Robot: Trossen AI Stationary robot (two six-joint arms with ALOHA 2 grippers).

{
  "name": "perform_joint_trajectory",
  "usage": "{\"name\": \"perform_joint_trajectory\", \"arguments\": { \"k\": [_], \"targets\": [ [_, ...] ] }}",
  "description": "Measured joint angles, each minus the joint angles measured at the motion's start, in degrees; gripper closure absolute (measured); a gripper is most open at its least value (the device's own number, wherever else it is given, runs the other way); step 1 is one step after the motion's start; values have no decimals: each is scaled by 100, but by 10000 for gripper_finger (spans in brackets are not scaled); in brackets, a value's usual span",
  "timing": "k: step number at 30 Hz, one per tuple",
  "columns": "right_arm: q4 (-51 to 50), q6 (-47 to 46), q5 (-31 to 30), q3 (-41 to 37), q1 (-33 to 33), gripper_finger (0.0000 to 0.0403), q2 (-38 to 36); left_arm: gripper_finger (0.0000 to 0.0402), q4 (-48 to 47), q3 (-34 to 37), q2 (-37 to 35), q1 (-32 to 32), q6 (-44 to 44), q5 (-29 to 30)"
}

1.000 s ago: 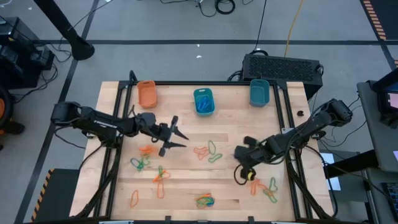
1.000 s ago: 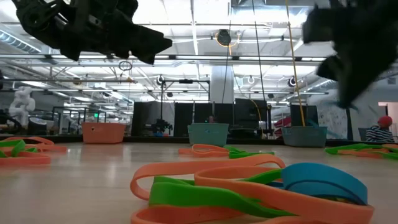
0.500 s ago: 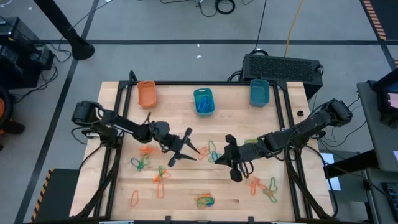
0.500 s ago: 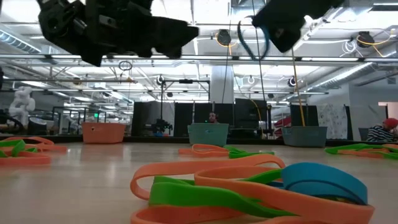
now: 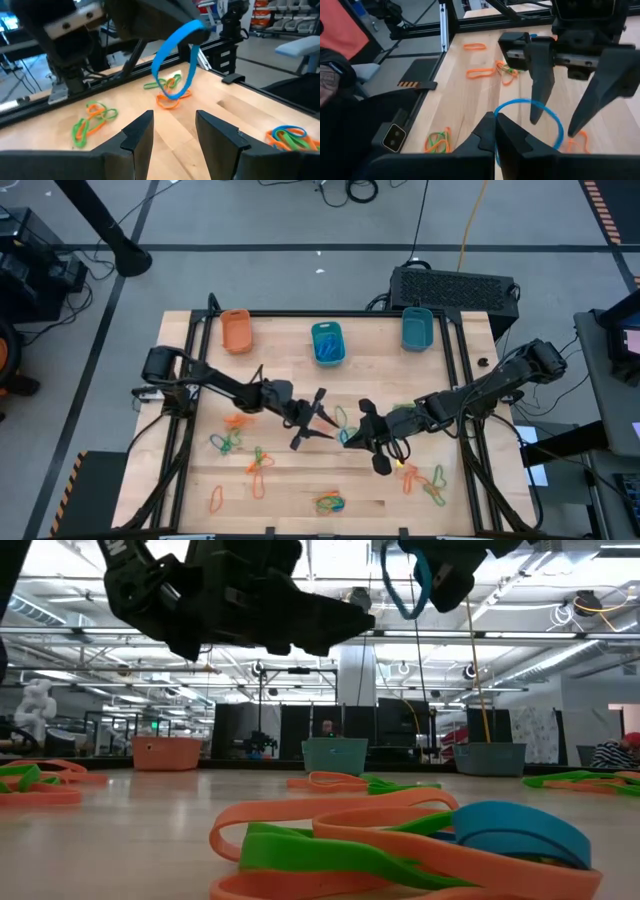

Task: Sort rubber bands into baskets
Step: Put the blue rubber band into the light blue bin

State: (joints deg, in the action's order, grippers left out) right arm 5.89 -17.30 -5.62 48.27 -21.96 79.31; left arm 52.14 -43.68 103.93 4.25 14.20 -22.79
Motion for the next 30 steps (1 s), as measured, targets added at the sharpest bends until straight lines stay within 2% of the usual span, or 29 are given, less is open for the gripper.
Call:
{"name": "perform_joint_trajectory", "arguments": {
  "k": [6,10,30],
  "targets": [
    [13,46,16,0,0,402,0,246,-19,-202,181,2,-178,-23],
    [40,66,263,0,0,402,0,246,22,-289,180,6,-186,-129],
    [123,343,273,0,175,403,0,246,149,-492,176,161,-183,-273]
  ]
}}
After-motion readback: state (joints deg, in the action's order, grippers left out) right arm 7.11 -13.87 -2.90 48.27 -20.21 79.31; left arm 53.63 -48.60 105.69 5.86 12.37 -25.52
